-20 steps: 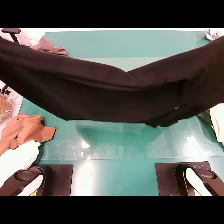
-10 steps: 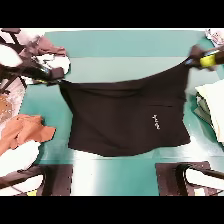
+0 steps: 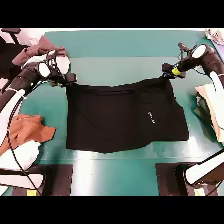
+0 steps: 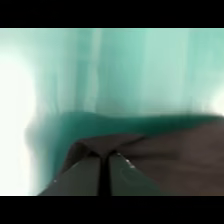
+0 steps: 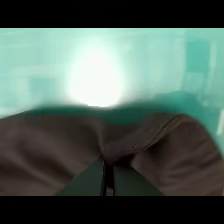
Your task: Fold the shirts.
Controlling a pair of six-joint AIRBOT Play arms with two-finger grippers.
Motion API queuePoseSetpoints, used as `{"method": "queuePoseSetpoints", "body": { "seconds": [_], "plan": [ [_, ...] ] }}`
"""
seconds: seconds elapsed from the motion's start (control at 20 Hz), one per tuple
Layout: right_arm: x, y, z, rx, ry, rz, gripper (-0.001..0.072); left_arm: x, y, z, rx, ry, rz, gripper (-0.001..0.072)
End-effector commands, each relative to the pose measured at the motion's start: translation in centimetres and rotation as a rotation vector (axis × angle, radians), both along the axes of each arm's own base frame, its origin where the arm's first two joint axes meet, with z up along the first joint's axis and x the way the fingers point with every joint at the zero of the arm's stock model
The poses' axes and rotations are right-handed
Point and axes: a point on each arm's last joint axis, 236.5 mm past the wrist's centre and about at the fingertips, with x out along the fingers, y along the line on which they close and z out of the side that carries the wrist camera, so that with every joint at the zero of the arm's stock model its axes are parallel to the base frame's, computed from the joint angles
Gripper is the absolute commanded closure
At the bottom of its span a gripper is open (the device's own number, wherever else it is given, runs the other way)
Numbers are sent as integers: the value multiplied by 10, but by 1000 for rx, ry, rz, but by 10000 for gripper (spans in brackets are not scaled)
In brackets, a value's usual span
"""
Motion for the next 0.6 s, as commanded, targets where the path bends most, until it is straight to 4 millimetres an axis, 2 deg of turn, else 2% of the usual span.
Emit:
{"method": "queuePoseSetpoints", "body": {
  "seconds": [0.0,0.15,0.3,0.55],
  "plan": [
    [4,-32,8,-79,6,-8,698,21,7,15,20,-91,22,676],
    [-5,-47,0,-88,43,-30,698,24,7,17,20,-104,24,676],
    [-14,-53,-2,-81,82,-34,697,27,6,19,16,-120,26,675],
    [-36,-40,-7,-59,178,-6,695,4,10,0,45,3,9,675]
  ]
}}
